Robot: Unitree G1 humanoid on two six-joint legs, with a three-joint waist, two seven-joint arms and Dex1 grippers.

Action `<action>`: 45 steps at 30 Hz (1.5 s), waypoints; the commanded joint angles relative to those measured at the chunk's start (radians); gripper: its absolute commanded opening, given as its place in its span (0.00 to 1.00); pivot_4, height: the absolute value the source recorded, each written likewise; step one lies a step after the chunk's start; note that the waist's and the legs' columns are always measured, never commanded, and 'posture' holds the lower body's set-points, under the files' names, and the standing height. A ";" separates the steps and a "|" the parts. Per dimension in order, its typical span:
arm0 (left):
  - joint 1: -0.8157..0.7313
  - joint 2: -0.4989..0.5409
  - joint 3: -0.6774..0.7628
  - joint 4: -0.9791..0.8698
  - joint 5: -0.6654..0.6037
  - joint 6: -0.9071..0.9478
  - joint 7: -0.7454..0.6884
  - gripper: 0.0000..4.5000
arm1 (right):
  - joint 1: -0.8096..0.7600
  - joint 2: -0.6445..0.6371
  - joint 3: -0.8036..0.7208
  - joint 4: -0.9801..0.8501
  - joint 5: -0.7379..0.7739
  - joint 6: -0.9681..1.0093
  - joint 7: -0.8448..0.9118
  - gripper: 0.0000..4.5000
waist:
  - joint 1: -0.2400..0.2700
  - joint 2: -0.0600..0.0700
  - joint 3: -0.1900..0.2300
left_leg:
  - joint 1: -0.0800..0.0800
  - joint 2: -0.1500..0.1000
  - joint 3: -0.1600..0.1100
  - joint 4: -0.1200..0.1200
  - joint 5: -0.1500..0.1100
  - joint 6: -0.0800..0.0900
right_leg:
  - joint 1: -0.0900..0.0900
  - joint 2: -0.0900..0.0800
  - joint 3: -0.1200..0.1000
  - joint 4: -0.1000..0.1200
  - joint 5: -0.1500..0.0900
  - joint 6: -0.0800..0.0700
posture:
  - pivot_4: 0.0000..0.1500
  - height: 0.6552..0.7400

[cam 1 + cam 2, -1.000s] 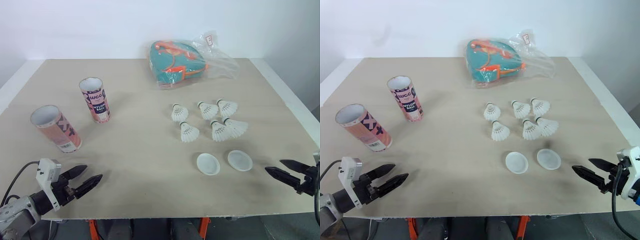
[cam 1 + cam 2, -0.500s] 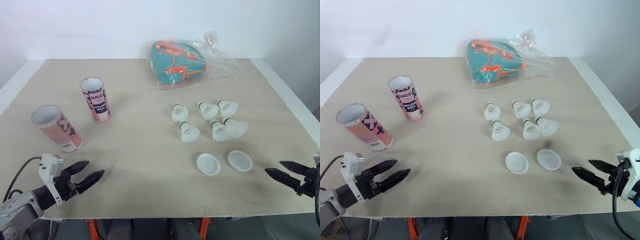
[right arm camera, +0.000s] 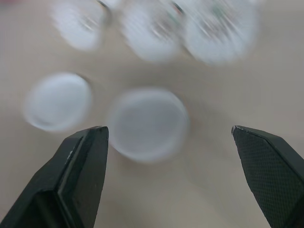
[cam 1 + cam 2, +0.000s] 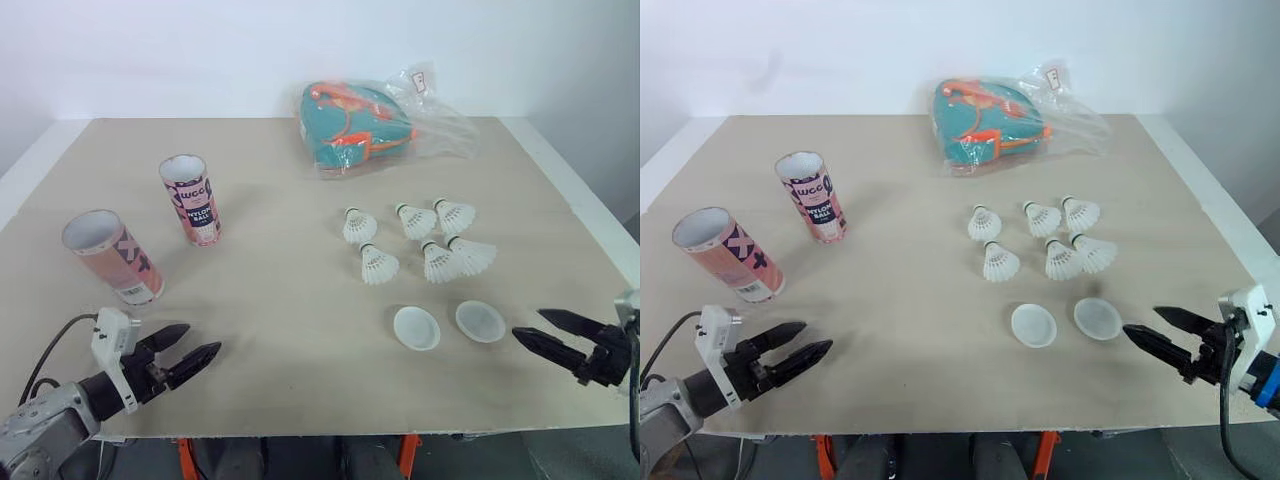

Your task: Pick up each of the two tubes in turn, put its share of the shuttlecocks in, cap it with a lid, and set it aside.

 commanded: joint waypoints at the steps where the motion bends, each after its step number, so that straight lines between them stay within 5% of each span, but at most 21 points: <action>1: 0.007 0.011 -0.010 -0.047 0.007 -0.008 -0.002 1.00 | -0.033 0.003 -0.022 -0.145 0.087 0.032 -0.029 0.99 | 0.000 -0.001 0.000 | 0.000 0.000 0.000 0.000 0.000 0.000 | 0.000 0.000 0.000 0.000 0.000 0.000 | 1.00 0.99; 8: -0.013 0.014 -0.002 -0.074 0.001 -0.005 0.028 1.00 | -0.234 0.093 0.255 -0.384 0.248 0.121 -0.141 0.99 | -0.001 -0.003 -0.001 | 0.000 0.002 -0.001 0.000 0.000 0.000 | 0.000 0.003 0.000 0.000 0.001 -0.001 | 1.00 0.99; 18: 0.093 -0.055 0.089 -0.090 -0.019 -0.059 0.058 1.00 | -0.630 0.394 0.795 -0.196 -0.078 0.003 -0.260 0.99 | -0.007 -0.006 -0.002 | -0.001 0.004 -0.002 0.000 0.000 0.000 | -0.002 0.006 0.000 0.000 0.001 -0.002 | 1.00 0.99; 30: 0.179 -0.360 0.245 -0.089 0.135 -0.362 0.296 1.00 | -0.764 0.565 0.894 -0.008 -0.129 -0.054 -0.176 0.99 | -0.009 -0.008 -0.002 | -0.001 0.013 -0.001 0.000 0.000 -0.001 | -0.003 0.013 -0.001 0.000 0.006 -0.008 | 1.00 0.99; 33: 0.150 -0.346 0.241 -0.021 0.230 -0.401 0.339 1.00 | -0.764 0.575 0.895 0.010 -0.141 -0.065 -0.164 0.99 | -0.011 -0.008 -0.003 | 0.000 0.015 0.001 0.000 0.000 -0.001 | -0.004 0.014 -0.001 0.000 0.007 -0.010 | 1.00 0.99; 45: -0.114 -0.264 0.123 0.206 0.289 -0.393 0.322 1.00 | -0.649 0.573 0.819 -0.142 -0.101 -0.009 -0.264 0.99 | -0.011 -0.008 -0.003 | -0.001 0.018 0.002 0.000 0.001 -0.001 | -0.006 0.019 0.000 0.001 0.009 -0.011 | 1.00 0.99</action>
